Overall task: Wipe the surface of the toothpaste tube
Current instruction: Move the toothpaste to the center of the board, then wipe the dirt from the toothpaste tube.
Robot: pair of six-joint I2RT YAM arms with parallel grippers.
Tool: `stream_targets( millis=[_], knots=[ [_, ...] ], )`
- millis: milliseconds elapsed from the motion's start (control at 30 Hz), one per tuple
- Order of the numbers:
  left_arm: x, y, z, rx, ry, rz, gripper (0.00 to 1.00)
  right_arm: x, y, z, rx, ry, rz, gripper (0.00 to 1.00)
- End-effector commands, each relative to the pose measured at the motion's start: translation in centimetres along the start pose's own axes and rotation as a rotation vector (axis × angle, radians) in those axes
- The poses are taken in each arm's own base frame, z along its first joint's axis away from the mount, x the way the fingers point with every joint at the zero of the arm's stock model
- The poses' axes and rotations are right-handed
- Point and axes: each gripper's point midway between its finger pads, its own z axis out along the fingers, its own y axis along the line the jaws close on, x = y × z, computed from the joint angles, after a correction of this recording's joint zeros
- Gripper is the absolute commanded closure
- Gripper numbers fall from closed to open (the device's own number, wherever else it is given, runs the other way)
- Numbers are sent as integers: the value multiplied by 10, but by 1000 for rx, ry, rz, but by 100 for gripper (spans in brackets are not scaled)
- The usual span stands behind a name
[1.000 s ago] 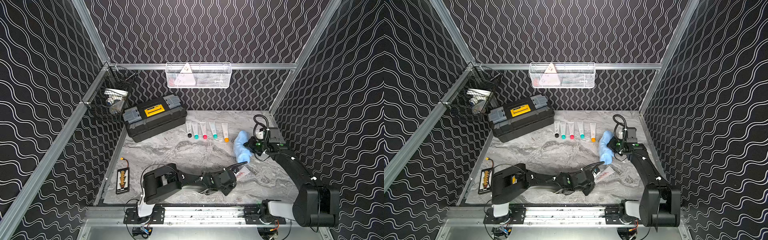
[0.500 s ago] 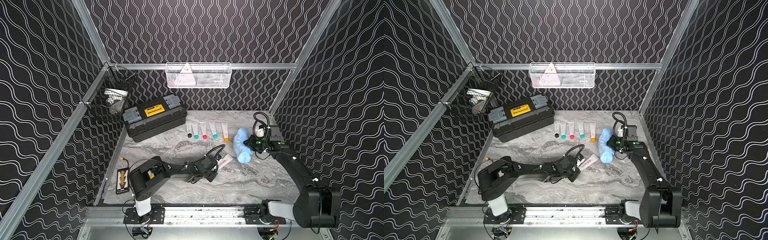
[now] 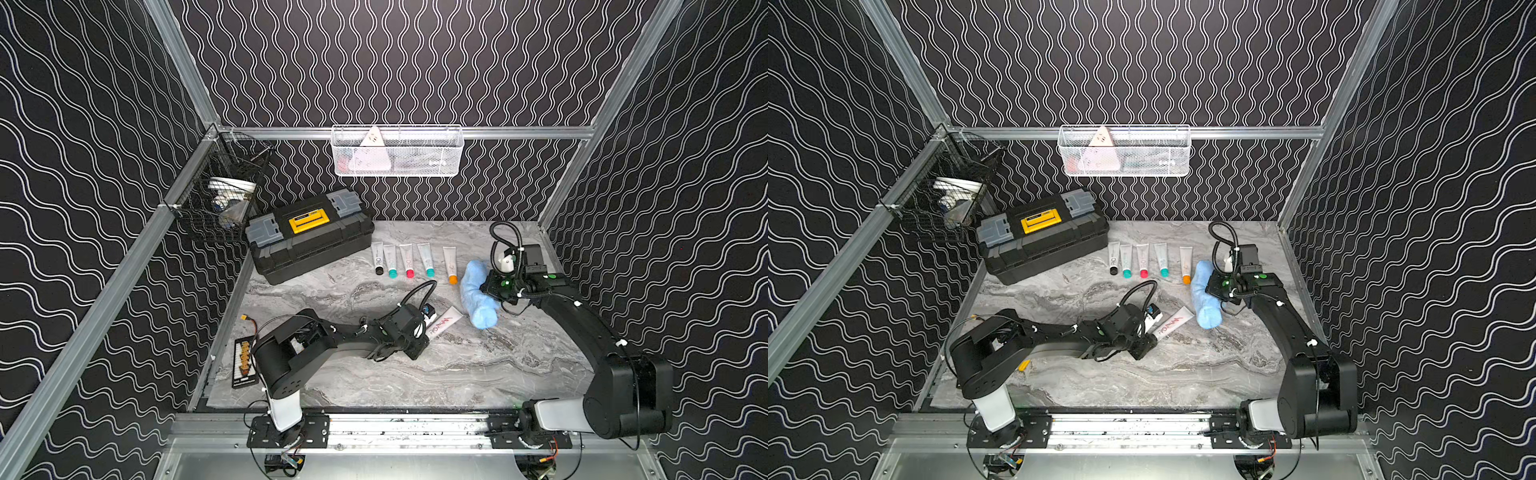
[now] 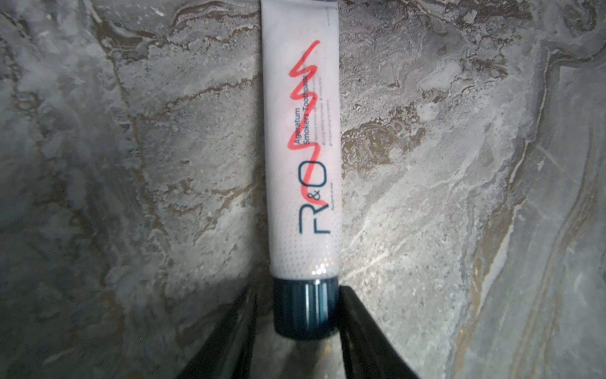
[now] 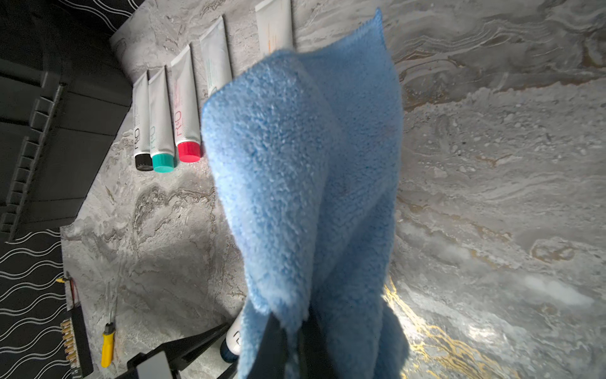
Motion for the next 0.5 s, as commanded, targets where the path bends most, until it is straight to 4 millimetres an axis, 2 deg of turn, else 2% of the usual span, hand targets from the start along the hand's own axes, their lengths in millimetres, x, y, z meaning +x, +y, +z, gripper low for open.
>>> stream_targets(
  millis=[0,200,267,367,467],
  knots=[
    [-5,-1,1,14,-21,16,55,0,1,0,3,6,-9,100],
    [-6,-2,7,30,-20,5,58,2,-1,2,4,11,-12,100],
    [-5,-2,8,34,-17,3,62,3,-1,3,3,14,-11,100],
    [-6,-5,8,52,-19,6,74,4,-1,4,0,19,-12,100],
    [-4,-4,6,52,-21,12,79,8,-3,6,6,32,-13,100]
  ],
)
